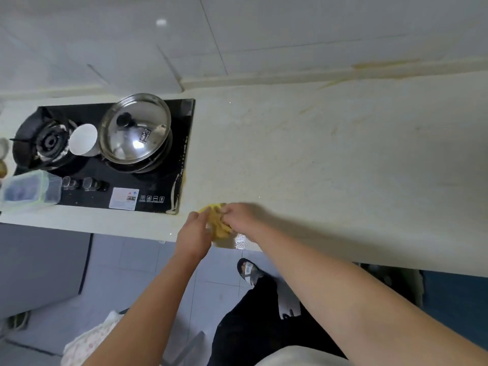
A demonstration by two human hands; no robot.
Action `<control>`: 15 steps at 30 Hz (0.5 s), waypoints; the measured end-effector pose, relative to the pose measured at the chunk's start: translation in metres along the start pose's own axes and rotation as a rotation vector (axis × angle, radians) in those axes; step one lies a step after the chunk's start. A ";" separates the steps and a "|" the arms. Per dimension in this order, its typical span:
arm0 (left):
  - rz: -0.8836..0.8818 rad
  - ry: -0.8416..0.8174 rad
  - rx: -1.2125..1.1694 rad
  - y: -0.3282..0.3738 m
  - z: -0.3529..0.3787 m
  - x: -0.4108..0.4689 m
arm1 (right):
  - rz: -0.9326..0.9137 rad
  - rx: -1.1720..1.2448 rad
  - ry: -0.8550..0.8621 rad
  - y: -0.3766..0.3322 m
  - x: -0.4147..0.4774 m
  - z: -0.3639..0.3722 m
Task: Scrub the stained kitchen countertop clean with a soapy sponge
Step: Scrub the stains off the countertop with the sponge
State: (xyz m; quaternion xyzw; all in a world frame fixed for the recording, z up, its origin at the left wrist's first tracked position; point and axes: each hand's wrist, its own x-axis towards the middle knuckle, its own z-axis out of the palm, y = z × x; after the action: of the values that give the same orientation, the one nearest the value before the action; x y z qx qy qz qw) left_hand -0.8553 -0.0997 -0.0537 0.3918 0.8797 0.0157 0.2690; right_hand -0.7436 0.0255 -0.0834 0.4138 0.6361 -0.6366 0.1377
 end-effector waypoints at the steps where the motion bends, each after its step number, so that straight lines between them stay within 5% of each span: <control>1: 0.026 -0.008 -0.013 0.008 0.001 0.003 | 0.038 0.094 -0.022 0.014 0.000 -0.009; 6: 0.137 -0.088 0.167 0.048 0.018 0.025 | 0.122 0.396 0.076 0.052 -0.040 -0.048; 11: 0.501 0.020 0.460 0.076 0.034 0.053 | 0.185 0.574 0.184 0.075 -0.069 -0.061; 15: 0.649 -0.114 0.389 0.104 0.049 0.051 | 0.176 0.687 0.284 0.082 -0.083 -0.058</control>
State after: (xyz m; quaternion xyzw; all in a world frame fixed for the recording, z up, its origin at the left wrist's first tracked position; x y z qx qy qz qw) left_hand -0.7890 -0.0009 -0.0942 0.6939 0.6801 -0.0892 0.2190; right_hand -0.6139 0.0372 -0.0735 0.5729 0.3604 -0.7348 -0.0445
